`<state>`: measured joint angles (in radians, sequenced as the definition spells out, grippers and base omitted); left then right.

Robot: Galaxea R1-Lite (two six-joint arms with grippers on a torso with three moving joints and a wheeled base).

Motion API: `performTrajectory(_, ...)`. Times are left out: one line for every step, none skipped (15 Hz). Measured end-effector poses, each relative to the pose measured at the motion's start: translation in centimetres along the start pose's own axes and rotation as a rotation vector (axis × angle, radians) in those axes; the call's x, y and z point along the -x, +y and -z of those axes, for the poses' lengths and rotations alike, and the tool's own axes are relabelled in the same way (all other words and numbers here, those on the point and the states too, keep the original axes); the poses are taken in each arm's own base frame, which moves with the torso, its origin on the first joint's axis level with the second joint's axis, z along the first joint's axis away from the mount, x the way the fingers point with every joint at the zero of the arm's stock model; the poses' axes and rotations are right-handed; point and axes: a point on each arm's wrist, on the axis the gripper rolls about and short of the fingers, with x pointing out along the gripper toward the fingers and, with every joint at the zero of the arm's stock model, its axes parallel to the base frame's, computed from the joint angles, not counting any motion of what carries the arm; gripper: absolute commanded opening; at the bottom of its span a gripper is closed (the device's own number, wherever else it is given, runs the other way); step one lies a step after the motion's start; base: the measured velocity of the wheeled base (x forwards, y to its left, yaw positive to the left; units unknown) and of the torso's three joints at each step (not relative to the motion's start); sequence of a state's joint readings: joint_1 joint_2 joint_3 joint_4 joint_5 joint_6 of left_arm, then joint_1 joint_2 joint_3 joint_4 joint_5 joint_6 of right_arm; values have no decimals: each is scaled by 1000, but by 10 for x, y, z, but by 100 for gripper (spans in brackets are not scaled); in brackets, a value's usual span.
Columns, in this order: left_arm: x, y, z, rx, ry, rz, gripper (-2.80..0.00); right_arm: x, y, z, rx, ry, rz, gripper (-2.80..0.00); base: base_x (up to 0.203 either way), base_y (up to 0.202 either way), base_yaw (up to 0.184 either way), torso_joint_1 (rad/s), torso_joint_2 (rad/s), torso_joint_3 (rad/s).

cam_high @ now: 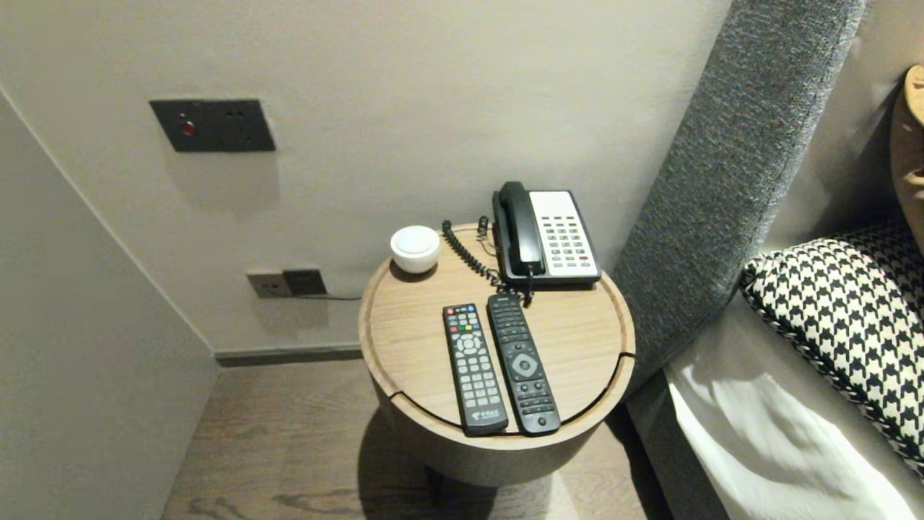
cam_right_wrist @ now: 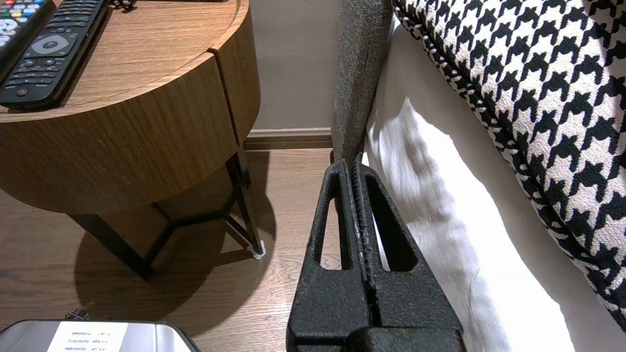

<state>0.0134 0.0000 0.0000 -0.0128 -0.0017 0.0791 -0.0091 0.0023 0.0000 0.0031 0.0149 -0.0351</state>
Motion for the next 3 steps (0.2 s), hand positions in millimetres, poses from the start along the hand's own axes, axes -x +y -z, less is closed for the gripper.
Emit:
performTrajectory(0,0,0,0,1,0,-280,0,0,0,0,0,0,-280,0,0,0,0,0,0)
performTrajectory(0,0,0,0,1,0,-280,0,0,0,0,0,0,-280,0,0,0,0,0,0)
performTrajectory(0,0,0,0,1,0,-280,0,0,0,0,0,0,-280,0,0,0,0,0,0)
